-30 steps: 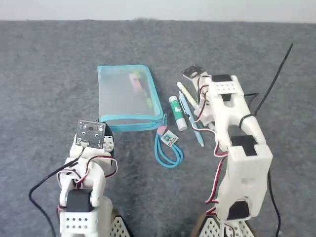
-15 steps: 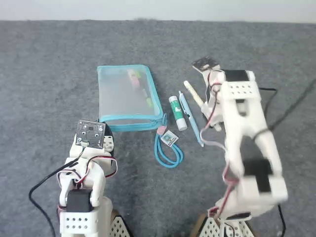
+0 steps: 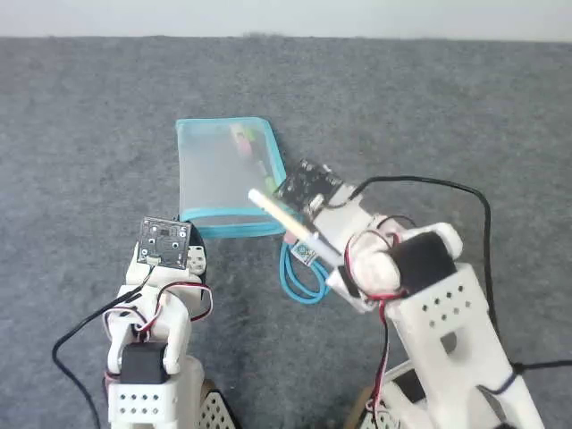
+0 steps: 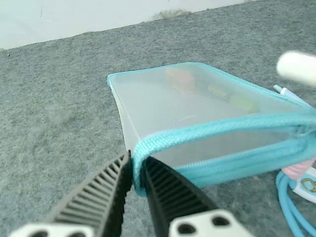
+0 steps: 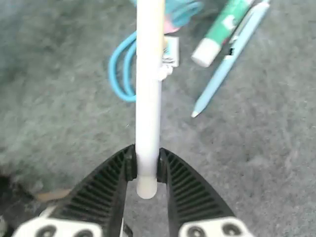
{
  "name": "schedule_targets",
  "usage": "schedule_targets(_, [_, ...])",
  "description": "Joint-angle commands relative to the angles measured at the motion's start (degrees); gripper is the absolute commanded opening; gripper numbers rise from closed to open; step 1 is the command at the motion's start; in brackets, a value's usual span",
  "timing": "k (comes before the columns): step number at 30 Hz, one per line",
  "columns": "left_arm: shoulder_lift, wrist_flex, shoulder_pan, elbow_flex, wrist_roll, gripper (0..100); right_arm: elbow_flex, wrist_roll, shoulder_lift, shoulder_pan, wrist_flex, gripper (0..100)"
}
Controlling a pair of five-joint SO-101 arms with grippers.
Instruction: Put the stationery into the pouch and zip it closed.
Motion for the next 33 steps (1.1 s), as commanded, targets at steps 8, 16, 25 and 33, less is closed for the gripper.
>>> schedule_targets(8, [-1.2,-1.1,-0.4,-0.3,0.6,1,7.3,2.8,-4.3,-1.0,-1.4,0.7])
schedule_targets(16, [-1.2,-1.1,-0.4,-0.3,0.6,1,3.9,-1.7,8.0,-0.6,-7.1,0.7])
schedule_targets(25, [-1.2,-1.1,-0.4,-0.3,0.6,1,-17.3,-9.9,26.9,-1.0,-8.2,0.7])
schedule_targets(33, [-1.2,-1.2,-0.4,-0.3,-0.5,1,-34.5,-16.0,42.6,-3.8,-8.2,0.9])
